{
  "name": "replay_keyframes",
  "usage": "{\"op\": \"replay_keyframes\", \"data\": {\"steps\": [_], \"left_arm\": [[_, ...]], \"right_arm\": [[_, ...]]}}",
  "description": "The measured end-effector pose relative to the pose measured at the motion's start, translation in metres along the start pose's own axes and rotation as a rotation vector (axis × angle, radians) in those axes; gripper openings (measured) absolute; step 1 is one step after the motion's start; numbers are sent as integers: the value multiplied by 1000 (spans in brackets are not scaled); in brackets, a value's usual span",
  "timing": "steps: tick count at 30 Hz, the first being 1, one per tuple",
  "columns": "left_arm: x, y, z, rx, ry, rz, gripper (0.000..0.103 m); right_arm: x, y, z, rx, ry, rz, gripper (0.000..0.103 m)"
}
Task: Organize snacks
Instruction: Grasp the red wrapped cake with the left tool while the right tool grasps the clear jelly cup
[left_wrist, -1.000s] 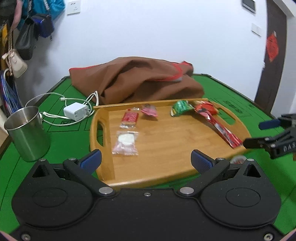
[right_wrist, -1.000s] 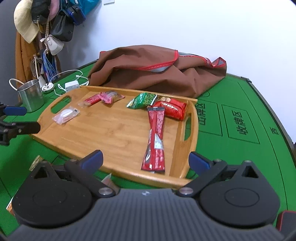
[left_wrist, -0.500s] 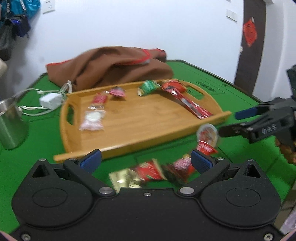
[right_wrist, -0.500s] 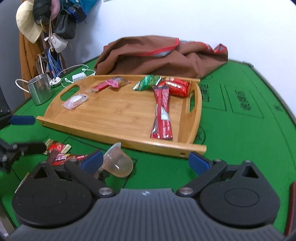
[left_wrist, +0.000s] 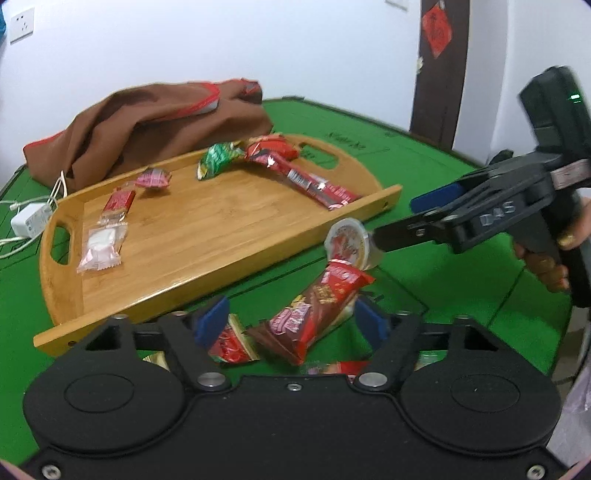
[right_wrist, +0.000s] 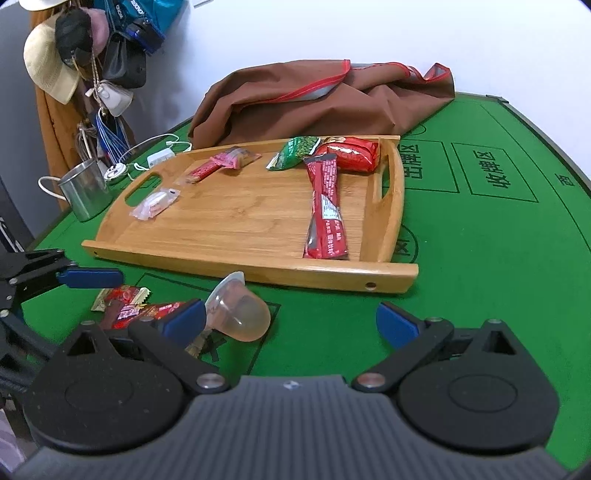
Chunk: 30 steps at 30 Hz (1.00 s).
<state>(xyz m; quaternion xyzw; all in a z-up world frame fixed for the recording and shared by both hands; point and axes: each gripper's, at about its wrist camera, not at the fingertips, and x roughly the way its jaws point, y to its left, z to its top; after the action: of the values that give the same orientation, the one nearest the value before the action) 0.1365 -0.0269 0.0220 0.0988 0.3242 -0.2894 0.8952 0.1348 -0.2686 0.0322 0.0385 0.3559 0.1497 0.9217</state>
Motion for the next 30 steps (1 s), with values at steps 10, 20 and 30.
{"op": "replay_keyframes", "data": {"steps": [10, 20, 30], "left_arm": [[15, 10, 2, -64, 21, -107, 34], [21, 14, 6, -115, 18, -120, 49], [22, 32, 5, -242, -25, -160, 26]], "right_arm": [[-2, -1, -2, 15, -1, 7, 103], [0, 0, -6, 29, 4, 15, 103], [4, -2, -10, 45, 15, 30, 103]]}}
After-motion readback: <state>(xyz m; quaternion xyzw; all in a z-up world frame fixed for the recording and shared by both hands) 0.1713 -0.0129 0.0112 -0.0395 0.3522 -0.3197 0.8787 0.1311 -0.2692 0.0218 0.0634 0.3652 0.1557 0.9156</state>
